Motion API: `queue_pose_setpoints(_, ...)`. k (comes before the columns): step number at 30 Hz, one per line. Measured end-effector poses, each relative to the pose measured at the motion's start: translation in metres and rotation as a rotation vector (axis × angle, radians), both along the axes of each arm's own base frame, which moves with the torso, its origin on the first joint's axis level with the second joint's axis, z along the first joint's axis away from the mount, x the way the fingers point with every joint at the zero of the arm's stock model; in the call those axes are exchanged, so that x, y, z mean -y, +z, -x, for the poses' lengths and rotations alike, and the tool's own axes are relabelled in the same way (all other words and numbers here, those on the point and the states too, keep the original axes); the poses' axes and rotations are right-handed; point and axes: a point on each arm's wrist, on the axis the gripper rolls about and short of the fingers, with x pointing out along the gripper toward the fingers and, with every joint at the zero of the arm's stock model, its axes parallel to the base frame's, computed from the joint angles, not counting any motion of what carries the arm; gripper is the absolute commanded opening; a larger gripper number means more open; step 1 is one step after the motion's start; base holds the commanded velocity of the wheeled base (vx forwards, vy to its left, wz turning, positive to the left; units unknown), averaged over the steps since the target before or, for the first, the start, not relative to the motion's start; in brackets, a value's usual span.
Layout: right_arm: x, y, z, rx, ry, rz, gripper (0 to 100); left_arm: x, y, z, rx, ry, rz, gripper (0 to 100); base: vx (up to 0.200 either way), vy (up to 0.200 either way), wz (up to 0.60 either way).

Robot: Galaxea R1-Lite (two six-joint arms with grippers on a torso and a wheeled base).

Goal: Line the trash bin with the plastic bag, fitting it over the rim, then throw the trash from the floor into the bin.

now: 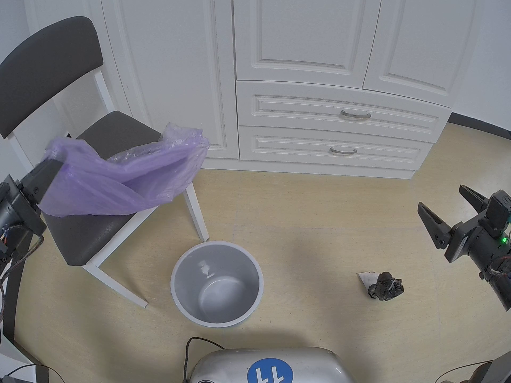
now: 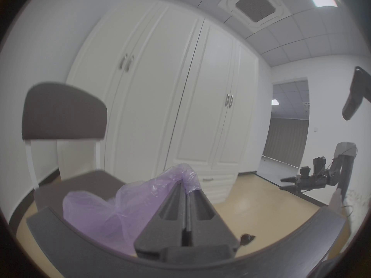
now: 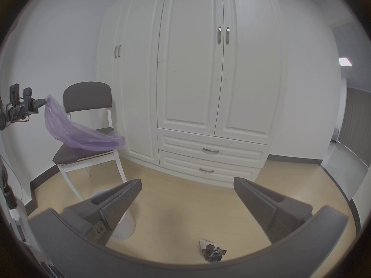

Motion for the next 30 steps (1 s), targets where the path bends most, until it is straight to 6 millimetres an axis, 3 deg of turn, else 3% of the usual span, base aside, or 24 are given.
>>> queue_pose_setpoints(5, -0.01, 0.003, -0.008, -0.001, 0.033, -0.016, 100, 0.008, 0.005, -0.003, -0.179, -0.044, -0.012, 0, 0.0, 0.0, 0.0)
queue_pose_setpoints(11, -0.033, -0.003, -0.017, -0.054, 0.109, -0.092, 100, 0.017, 0.033, 0.004, -0.3, -0.089, -0.026, 0, 0.0, 0.0, 0.0)
queue_pose_setpoints(19, -0.075, -0.022, -0.027, -0.186, 0.22, -0.214, 100, 0.027, 0.072, 0.022, -0.239, -0.165, -0.017, 0, 0.0, 0.0, 0.0)
queue_pose_setpoints(30, -0.108, -0.048, -0.041, -0.236, 0.262, -0.259, 100, 0.033, 0.079, 0.034, -0.163, -0.245, 0.009, 0, 0.0, 0.0, 0.0)
